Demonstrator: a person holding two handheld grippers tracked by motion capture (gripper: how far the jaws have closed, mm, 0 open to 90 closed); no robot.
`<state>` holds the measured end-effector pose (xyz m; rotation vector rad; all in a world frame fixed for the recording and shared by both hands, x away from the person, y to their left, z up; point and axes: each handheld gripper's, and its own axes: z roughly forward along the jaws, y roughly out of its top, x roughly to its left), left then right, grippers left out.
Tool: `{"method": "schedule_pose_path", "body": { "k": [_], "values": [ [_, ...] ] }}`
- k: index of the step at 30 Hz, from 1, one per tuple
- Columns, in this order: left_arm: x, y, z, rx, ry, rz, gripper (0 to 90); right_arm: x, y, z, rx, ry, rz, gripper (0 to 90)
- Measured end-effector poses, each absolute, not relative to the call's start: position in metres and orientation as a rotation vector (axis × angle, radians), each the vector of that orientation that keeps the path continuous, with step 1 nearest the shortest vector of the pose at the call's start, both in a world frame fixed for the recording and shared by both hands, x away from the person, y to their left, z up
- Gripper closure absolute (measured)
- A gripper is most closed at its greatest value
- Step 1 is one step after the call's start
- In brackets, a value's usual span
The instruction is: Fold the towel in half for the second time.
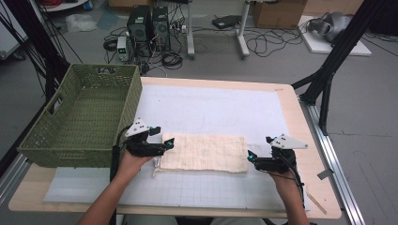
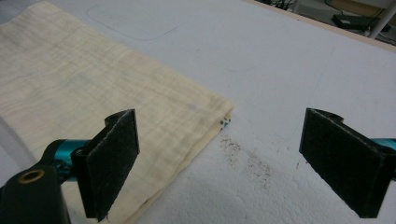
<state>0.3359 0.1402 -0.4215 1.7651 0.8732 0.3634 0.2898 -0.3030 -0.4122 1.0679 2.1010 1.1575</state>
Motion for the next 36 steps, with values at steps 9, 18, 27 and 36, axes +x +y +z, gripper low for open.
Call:
{"method": "schedule_pose_path", "body": {
  "k": [9,18,27,36],
  "values": [
    [0.354,0.137,-0.419,1.784,0.945,0.372,26.7,0.29,-0.303,-0.412,1.067,2.106,1.17,11.2],
    [0.371,0.131,-0.427,1.845,0.998,0.372,36.9,0.291,-0.302,-0.414,1.068,2.122,1.172,11.2],
    [0.381,0.132,-0.441,1.912,1.048,0.403,43.1,0.291,-0.301,-0.415,1.079,2.134,1.178,11.2],
    [0.383,0.126,-0.449,2.01,1.01,0.42,51.3,0.292,-0.301,-0.416,1.084,2.141,1.179,11.2]
  ]
}}
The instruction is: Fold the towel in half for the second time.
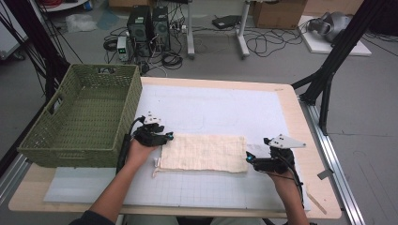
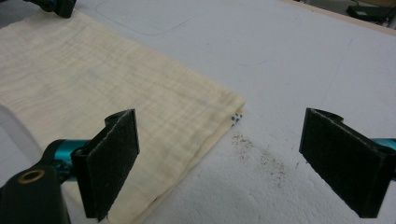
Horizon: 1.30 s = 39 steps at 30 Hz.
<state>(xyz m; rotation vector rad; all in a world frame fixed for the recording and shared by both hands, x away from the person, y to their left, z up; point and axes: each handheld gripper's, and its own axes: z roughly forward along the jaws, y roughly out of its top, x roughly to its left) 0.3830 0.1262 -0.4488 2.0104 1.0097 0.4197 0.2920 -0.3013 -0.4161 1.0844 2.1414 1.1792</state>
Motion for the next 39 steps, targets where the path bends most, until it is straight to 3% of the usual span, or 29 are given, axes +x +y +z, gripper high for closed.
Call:
{"method": "schedule_pose_path", "body": {
  "k": [6,12,14,28,33,39],
  "values": [
    [0.381,0.124,-0.45,2.048,0.972,0.425,57.4,0.292,-0.301,-0.417,1.089,2.144,1.179,11.2],
    [0.378,0.121,-0.45,2.06,0.922,0.399,78.2,0.292,-0.301,-0.417,1.09,2.151,1.172,11.2],
    [0.378,0.121,-0.45,2.056,0.921,0.395,81.5,0.293,-0.301,-0.418,1.089,2.151,1.168,11.2],
    [0.378,0.122,-0.451,2.029,0.945,0.367,83.6,0.316,-0.298,-0.416,1.112,2.22,1.162,11.4],
    [0.378,0.123,-0.451,2.026,0.95,0.362,83.7,0.337,-0.29,-0.413,1.107,2.244,1.143,21.0],
    [0.379,0.124,-0.452,2.018,0.954,0.355,83.7,0.364,-0.281,-0.416,1.102,2.309,1.096,38.9]
  ]
}}
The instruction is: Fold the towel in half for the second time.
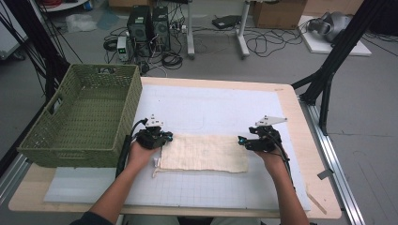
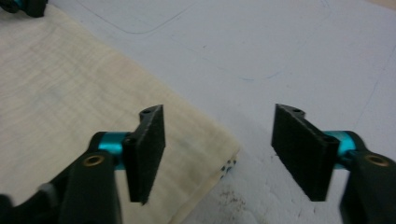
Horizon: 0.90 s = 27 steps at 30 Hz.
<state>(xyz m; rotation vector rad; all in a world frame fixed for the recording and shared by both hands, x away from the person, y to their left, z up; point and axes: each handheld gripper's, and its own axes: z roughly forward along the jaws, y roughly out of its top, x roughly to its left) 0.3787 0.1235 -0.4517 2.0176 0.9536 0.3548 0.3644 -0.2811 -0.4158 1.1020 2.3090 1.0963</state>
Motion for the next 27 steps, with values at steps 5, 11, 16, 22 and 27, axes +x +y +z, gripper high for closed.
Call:
{"method": "schedule_pose_path", "body": {
  "k": [5,11,16,22,27],
  "values": [
    [0.379,0.124,-0.452,2.018,0.957,0.351,83.6,0.379,-0.276,-0.424,1.107,2.327,1.059,49.7],
    [0.379,0.125,-0.452,2.006,0.967,0.342,83.5,0.387,-0.271,-0.437,1.105,2.397,0.997,57.6],
    [0.379,0.126,-0.452,2.003,0.97,0.335,83.6,0.389,-0.274,-0.441,1.12,2.443,1.027,69.1],
    [0.379,0.128,-0.452,1.985,0.974,0.313,85.2,0.386,-0.275,-0.44,1.054,2.507,1.049,85.0],
    [0.38,0.134,-0.451,1.944,0.993,0.306,86.0,0.382,-0.273,-0.438,1.021,2.51,1.008,86.3]
  ]
}}
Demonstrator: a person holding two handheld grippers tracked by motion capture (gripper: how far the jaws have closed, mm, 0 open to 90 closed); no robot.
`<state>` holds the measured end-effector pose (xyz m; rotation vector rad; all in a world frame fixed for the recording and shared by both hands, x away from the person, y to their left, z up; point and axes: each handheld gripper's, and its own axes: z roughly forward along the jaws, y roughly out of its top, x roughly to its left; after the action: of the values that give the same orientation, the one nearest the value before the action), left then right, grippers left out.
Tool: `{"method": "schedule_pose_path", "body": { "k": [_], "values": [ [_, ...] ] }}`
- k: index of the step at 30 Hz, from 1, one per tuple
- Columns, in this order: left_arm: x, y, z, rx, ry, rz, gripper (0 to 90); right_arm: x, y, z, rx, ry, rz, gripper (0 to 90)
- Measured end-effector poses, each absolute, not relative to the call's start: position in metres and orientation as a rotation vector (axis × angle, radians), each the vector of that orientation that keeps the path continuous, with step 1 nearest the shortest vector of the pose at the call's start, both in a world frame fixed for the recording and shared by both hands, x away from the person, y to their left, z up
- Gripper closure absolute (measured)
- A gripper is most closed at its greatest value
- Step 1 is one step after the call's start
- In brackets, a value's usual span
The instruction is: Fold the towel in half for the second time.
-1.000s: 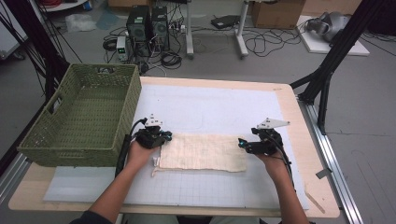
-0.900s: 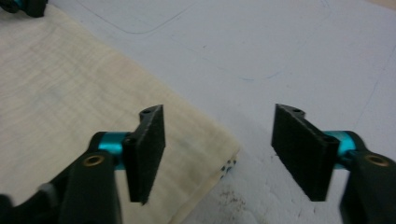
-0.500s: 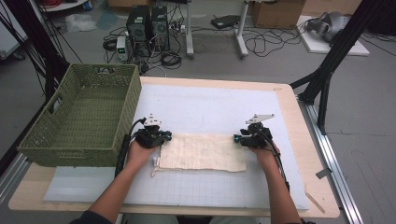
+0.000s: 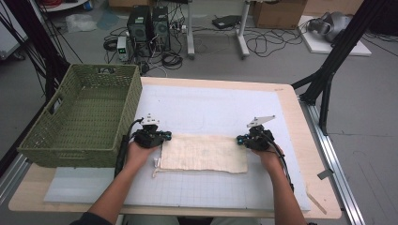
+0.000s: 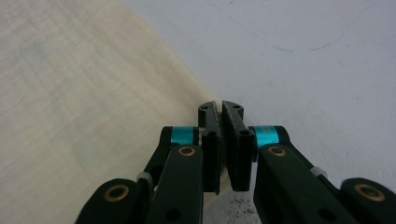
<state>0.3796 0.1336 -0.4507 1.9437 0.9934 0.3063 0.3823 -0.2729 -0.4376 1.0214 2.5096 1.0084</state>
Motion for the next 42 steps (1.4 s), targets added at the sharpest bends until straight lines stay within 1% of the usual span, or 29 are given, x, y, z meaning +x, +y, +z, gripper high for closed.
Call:
{"method": "schedule_pose_path", "body": {
  "k": [2,7,9,11,21,30,36,42],
  "values": [
    [0.38,0.136,-0.448,1.91,0.998,0.317,86.1,0.381,-0.273,-0.437,1.006,2.49,0.998,86.5],
    [0.38,0.135,-0.436,1.824,0.97,0.411,86.5,0.381,-0.271,-0.43,0.989,2.379,0.995,86.6],
    [0.381,0.137,-0.438,1.808,0.989,0.394,86.5,0.38,-0.271,-0.427,0.984,2.339,1.008,86.6],
    [0.38,0.137,-0.439,1.834,0.987,0.376,86.4,0.38,-0.271,-0.426,0.986,2.332,1.02,86.5],
    [0.361,0.139,-0.425,1.828,0.877,0.412,86.4,0.366,-0.279,-0.422,0.986,2.322,1.126,86.5],
    [0.343,0.145,-0.42,1.849,0.852,0.394,85.9,0.341,-0.275,-0.406,0.885,2.308,1.179,86.4],
    [0.33,0.146,-0.421,1.862,0.84,0.4,85.6,0.322,-0.276,-0.408,0.866,2.317,1.186,86.4],
    [0.318,0.149,-0.429,1.872,0.802,0.37,85.5,0.305,-0.276,-0.411,0.844,2.324,1.209,86.4]
  ]
}}
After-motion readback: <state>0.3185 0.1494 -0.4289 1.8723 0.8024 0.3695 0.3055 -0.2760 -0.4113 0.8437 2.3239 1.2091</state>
